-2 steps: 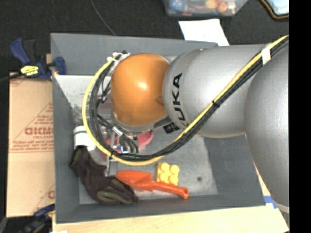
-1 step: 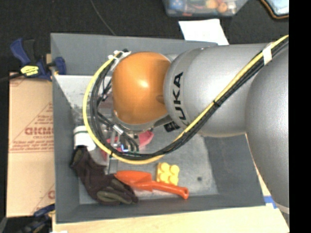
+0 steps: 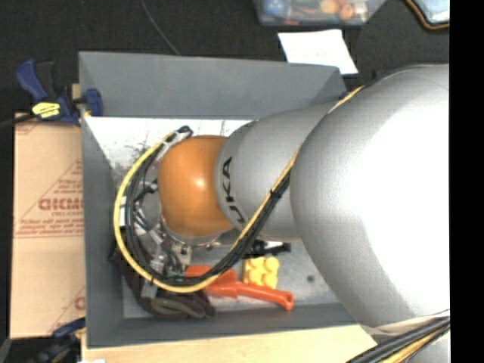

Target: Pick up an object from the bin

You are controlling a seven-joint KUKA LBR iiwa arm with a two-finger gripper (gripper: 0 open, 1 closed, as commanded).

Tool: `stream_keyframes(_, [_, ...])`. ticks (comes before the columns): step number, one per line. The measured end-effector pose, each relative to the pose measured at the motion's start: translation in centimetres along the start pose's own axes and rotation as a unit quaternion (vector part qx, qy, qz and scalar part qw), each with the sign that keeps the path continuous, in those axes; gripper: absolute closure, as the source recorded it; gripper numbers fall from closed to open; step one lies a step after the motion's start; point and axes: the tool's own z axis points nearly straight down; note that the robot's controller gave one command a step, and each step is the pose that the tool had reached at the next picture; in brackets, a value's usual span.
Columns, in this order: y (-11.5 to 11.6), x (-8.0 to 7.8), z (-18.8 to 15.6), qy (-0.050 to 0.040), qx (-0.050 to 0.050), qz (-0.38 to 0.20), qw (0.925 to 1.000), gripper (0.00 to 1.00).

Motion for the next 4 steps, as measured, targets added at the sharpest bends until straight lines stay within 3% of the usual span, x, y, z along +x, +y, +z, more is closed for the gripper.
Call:
stream_keyframes(1, [2.3, -0.7, 4.7, -0.0012, 0.000, -0.088, 0.9961, 0.00])
stream_keyframes(2, [-0.7, 0.1, 4.6, 0.0016, -0.001, 0.092, 0.9958, 0.00])
stream_keyframes(3, [2.1, -0.7, 4.6, -0.0018, -0.001, -0.072, 0.9974, 0.00])
stream_keyframes(4, [-0.5, -0.2, 4.5, 0.0008, -0.001, 0.077, 0.9970, 1.00])
